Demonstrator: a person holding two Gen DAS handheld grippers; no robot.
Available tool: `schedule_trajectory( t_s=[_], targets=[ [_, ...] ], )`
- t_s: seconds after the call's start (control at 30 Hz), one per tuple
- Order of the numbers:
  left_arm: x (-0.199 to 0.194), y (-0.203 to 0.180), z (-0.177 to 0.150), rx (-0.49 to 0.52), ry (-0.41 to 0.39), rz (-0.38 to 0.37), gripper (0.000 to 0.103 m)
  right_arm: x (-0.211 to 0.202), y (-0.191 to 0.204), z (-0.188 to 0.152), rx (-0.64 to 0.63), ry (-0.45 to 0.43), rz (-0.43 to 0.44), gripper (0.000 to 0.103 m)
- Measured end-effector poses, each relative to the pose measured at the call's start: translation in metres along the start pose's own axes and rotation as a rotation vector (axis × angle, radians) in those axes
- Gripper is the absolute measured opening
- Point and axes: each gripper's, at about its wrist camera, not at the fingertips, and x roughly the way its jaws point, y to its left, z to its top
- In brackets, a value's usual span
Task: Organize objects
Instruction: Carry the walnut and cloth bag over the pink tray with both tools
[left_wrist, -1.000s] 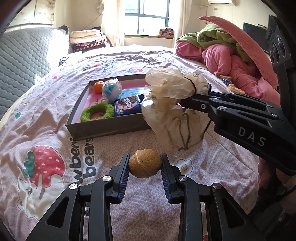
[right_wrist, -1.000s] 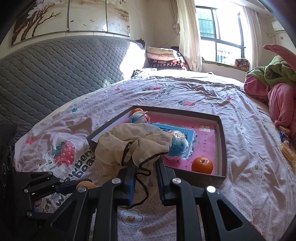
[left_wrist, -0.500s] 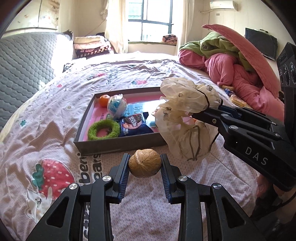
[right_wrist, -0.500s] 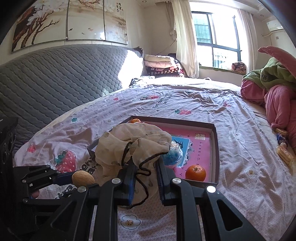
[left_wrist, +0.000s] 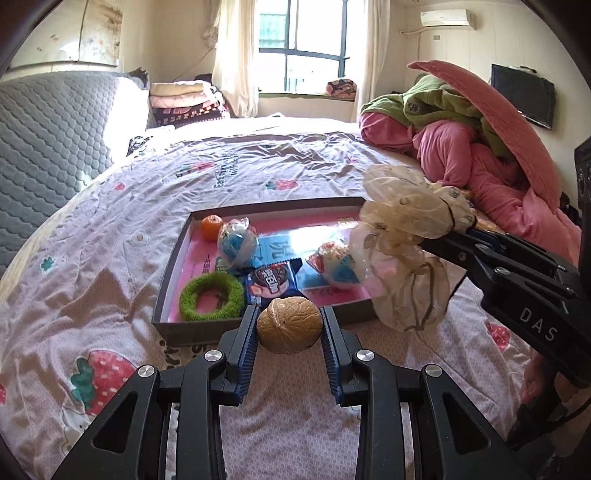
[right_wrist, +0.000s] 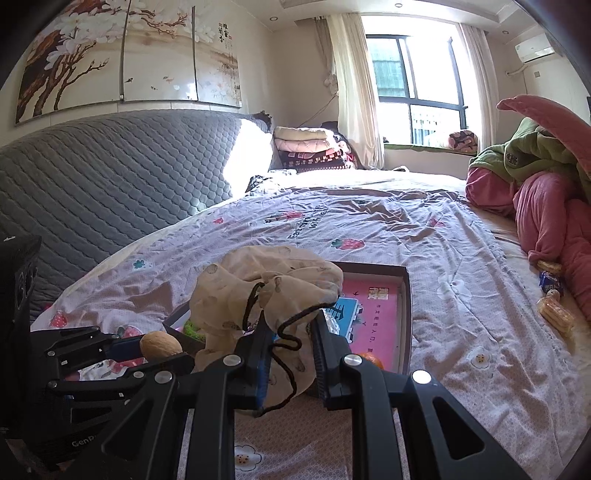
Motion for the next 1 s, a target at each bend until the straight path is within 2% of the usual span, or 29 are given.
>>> schedule_trajectory(
  t_s=[0.33,0.63,1.0],
  targets=[
    [0.023,0.025,0.025,-0.024,-0.012,0.039,0.033,0.006,-0.021,0.016,0.005,-0.012,-0.043,0.021],
    [0.062,0.049,0.041,-0.060,0.009,0.070,0.033,0.028,-0.034,0.020,0.011,0.028,-0.081,0.021],
    [0.109,0.060,0.035,-0.083,0.072,0.080,0.033,0.072,-0.052,0.011,0.024,0.168,-0.146,0.021]
  ],
)
